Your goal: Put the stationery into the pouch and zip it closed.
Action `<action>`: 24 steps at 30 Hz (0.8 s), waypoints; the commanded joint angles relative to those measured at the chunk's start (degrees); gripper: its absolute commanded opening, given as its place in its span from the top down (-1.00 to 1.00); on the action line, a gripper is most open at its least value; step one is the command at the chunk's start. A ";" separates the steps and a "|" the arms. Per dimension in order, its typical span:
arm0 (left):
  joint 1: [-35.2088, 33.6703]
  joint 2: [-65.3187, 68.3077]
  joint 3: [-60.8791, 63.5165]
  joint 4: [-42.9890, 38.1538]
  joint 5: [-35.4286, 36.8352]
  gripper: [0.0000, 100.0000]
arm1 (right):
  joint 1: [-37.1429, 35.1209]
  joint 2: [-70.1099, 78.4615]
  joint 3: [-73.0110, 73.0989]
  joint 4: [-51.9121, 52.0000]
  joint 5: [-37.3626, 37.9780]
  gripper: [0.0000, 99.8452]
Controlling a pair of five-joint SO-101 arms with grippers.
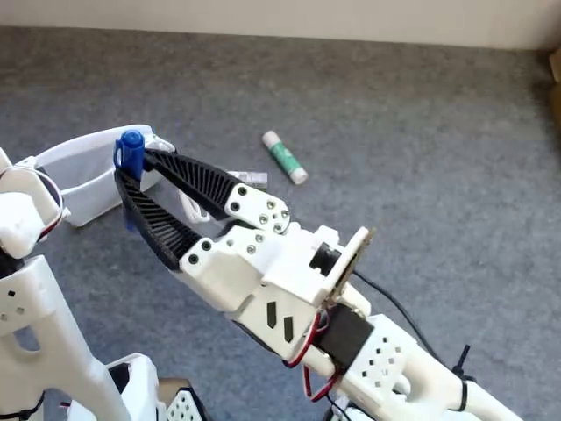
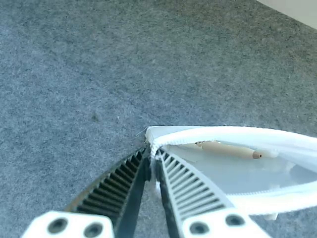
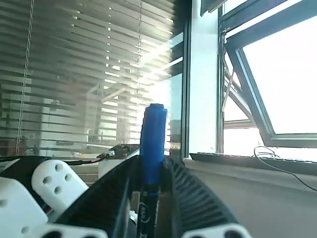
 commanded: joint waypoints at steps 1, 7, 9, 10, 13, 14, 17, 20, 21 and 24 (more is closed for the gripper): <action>-0.66 0.66 2.07 0.00 0.70 0.99 | -0.75 2.51 -5.76 -4.00 0.35 0.99; -0.57 0.66 2.07 0.00 0.70 0.99 | -0.57 9.89 -9.63 -4.00 0.35 0.99; -0.57 0.66 2.07 0.00 0.70 0.99 | -0.22 12.53 -11.38 -4.00 0.35 0.99; -0.57 0.66 2.07 0.00 0.70 0.99 | 0.48 13.76 -12.18 -4.00 0.35 0.99; -0.57 0.66 2.07 0.00 0.70 0.99 | 3.03 17.63 -14.55 -6.29 0.35 0.99; -0.57 0.66 2.07 0.00 0.70 0.99 | 4.18 19.12 -14.99 -8.75 0.35 0.99; -0.57 0.66 2.07 0.00 0.70 0.99 | 6.73 23.60 -15.34 -17.27 0.35 0.99; -0.57 0.66 2.07 0.00 0.70 0.99 | 7.25 27.74 -15.52 -22.20 0.53 0.99; -0.57 0.66 2.07 0.00 0.70 0.99 | 7.25 29.05 -15.52 -23.25 0.53 0.99; -0.57 0.66 2.15 0.00 0.70 0.99 | 7.25 32.84 -15.69 -25.19 0.62 0.99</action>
